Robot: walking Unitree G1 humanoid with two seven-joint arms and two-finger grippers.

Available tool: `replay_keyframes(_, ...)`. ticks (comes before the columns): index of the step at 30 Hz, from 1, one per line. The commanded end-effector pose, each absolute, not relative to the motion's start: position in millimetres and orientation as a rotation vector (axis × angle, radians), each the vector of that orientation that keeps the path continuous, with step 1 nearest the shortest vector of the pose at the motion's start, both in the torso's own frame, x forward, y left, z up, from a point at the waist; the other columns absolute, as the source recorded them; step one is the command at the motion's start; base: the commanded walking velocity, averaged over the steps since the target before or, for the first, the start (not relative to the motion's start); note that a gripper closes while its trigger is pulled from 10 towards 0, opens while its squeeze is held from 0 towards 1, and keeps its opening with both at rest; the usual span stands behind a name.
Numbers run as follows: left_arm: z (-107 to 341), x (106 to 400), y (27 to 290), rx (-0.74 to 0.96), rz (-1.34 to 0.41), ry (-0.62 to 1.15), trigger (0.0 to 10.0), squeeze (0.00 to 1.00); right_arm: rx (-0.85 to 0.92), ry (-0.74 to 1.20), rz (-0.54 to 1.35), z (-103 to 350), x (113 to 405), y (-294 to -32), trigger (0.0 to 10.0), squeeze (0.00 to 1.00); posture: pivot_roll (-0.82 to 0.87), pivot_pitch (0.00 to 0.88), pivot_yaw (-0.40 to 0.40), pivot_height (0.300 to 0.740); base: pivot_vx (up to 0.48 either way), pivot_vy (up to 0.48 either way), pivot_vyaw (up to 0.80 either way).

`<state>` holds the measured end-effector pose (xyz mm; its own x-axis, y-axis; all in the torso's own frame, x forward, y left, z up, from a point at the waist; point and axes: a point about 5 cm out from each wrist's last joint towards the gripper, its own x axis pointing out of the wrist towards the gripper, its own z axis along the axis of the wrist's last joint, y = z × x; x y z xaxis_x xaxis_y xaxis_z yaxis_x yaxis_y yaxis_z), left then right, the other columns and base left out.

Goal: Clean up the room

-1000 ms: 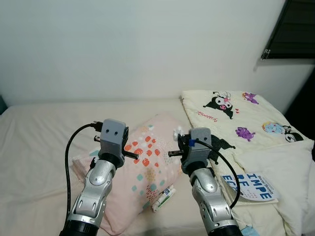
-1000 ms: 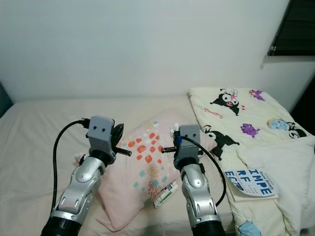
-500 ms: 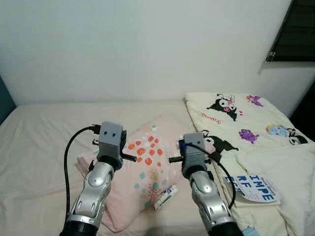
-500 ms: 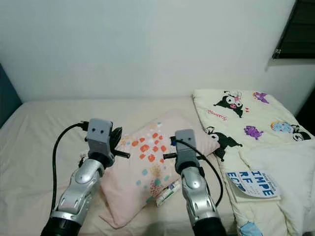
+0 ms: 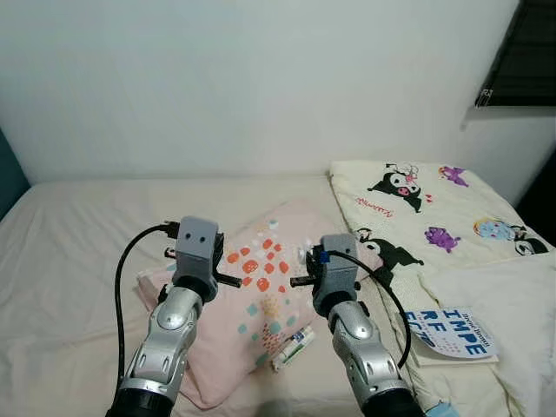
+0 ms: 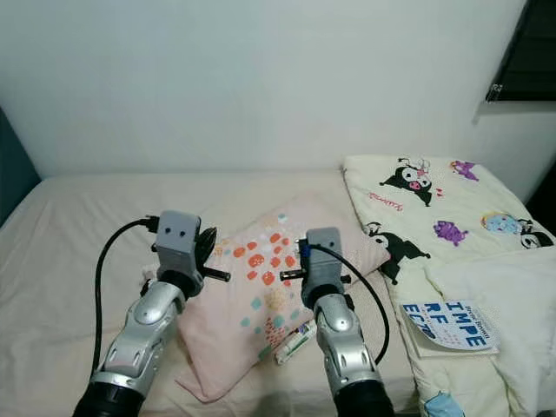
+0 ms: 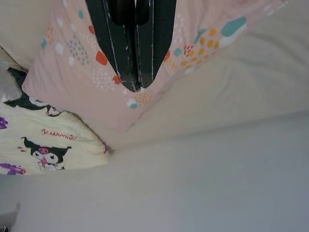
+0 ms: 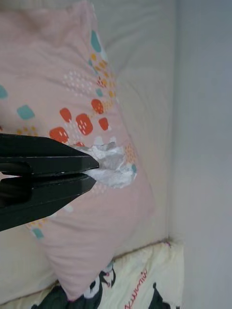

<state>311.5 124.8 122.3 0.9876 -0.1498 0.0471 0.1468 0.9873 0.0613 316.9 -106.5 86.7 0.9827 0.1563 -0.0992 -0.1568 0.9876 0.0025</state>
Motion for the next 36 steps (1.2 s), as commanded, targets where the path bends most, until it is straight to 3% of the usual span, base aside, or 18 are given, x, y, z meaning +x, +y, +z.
replay_keyframes(1, 118.5, 311.4, 124.7, 0.035, -0.141, -0.035, 10.0, 0.0, -0.035, 0.1, 0.147, 82.7, 314.5, -109.5, 10.0, 0.0, 0.03, 0.0, -0.085, 0.74, 0.0, 0.0, 0.0)
replay_keyframes(5, 118.0, 311.5, 129.2, 0.036, -0.127, -0.035, 10.0, 0.0, -0.025, 0.112, 0.131, 78.4, 313.0, -114.7, 10.0, 0.0, 0.03, 0.0, -0.088, 0.74, 0.0, 0.0, 0.0)
replay_keyframes(13, 116.8, 311.1, 131.8, 0.024, -0.108, -0.033, 10.0, 0.0, -0.015, 0.123, 0.063, 78.0, 313.6, -126.1, 10.0, 0.0, 0.03, 0.0, -0.09, 0.74, 0.0, 0.0, -0.8)
replay_keyframes(22, 116.6, 310.9, 130.1, 0.008, -0.104, -0.035, 10.0, 0.0, 0.101, 0.115, 0.128, 80.2, 314.0, -117.9, 10.0, 0.0, 0.03, 0.0, -0.098, 0.74, 0.0, 0.0, -0.8)
replay_keyframes(26, 115.6, 311.1, 130.1, 0.017, -0.1, -0.033, 10.0, 0.0, -0.011, 0.13, 0.141, 75.6, 312.9, -119.2, 10.0, 0.0, 0.03, 0.0, -0.099, 0.74, 0.0, 0.0, -0.8)
replay_keyframes(36, 113.3, 312.7, 133.4, 0.038, -0.087, -0.02, 10.0, 0.0, -0.02, 0.132, 0.106, 74.7, 314.1, -125.3, 10.0, 0.0, 0.03, 0.0, -0.097, 0.74, 0.0, 0.0, -0.8)
